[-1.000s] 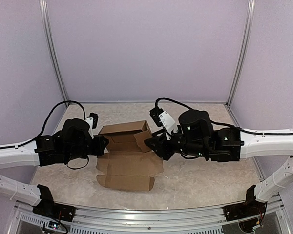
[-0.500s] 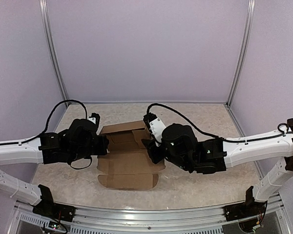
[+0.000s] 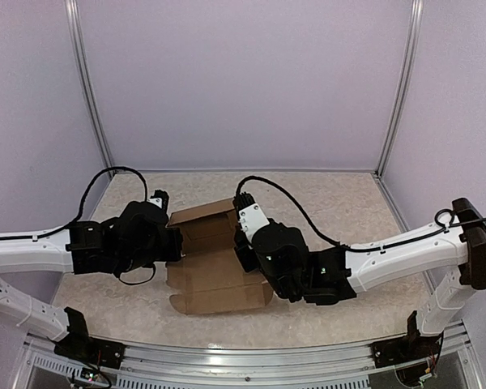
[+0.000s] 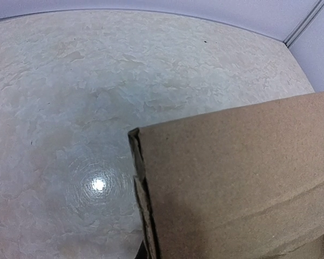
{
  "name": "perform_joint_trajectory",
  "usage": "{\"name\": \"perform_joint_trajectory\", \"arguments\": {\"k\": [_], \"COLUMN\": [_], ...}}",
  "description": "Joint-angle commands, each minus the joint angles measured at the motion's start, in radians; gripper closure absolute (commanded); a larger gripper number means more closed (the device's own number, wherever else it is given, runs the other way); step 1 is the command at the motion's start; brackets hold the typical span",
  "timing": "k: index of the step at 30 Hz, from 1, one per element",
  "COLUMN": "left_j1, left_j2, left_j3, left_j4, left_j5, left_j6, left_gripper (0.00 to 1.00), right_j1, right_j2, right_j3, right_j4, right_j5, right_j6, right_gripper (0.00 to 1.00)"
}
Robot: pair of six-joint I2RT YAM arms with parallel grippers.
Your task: Fold the paper box
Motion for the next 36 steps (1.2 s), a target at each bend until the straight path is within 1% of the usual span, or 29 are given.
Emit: {"name": "perform_joint_trajectory", "arguments": {"k": [1, 4, 5, 6, 7, 8, 19, 20, 21, 23, 25, 31, 36], "left_j1": [-0.039, -0.044, -0.045, -0.046, -0.045, -0.046, -0.052, -0.052, -0.052, -0.055, -0.055, -0.058, -0.063], "left_j2": [0.001, -0.003, -0.006, -0.007, -0.008, -0.007, -0.005, -0.005, -0.005, -0.007, -0.006, -0.004, -0.002], "left_j3": [0.052, 0.051, 0.051, 0.049, 0.050, 0.051, 0.050, 0.051, 0.050, 0.050, 0.050, 0.047, 0.047], "left_j4": [0.010, 0.001, 0.001, 0.000, 0.000, 0.000, 0.000, 0.001, 0.000, -0.002, -0.004, -0.004, -0.004], "left_j5": [0.030, 0.027, 0.026, 0.026, 0.026, 0.026, 0.026, 0.026, 0.026, 0.026, 0.026, 0.022, 0.021], "left_j6": [0.009, 0.003, 0.001, 0.000, -0.001, -0.001, -0.006, -0.006, -0.007, -0.007, -0.008, -0.012, -0.013], "left_gripper": [1.00, 1.00, 1.00, 1.00, 1.00, 1.00, 1.00, 1.00, 1.00, 1.00, 1.00, 1.00, 1.00], "right_j1": [0.016, 0.016, 0.015, 0.016, 0.017, 0.017, 0.045, 0.045, 0.045, 0.044, 0.044, 0.043, 0.042], "right_j2": [0.032, 0.041, 0.044, 0.047, 0.049, 0.051, 0.074, 0.074, 0.074, 0.073, 0.068, 0.061, 0.070], "right_j3": [0.008, 0.009, 0.011, 0.013, 0.014, 0.015, 0.015, 0.015, 0.015, 0.017, 0.015, 0.020, 0.031], "right_j4": [0.122, 0.142, 0.147, 0.150, 0.152, 0.154, 0.215, 0.221, 0.227, 0.242, 0.260, 0.313, 0.385], "right_j5": [0.025, 0.028, 0.032, 0.035, 0.037, 0.037, 0.069, 0.070, 0.072, 0.077, 0.079, 0.080, 0.108], "right_j6": [-0.052, -0.078, -0.084, -0.089, -0.092, -0.092, -0.115, -0.115, -0.145, -0.159, -0.174, -0.226, -0.314], "right_gripper": [0.67, 0.81, 0.87, 0.90, 0.97, 1.00, 0.99, 0.89, 0.85, 0.79, 0.75, 0.74, 0.75]}}
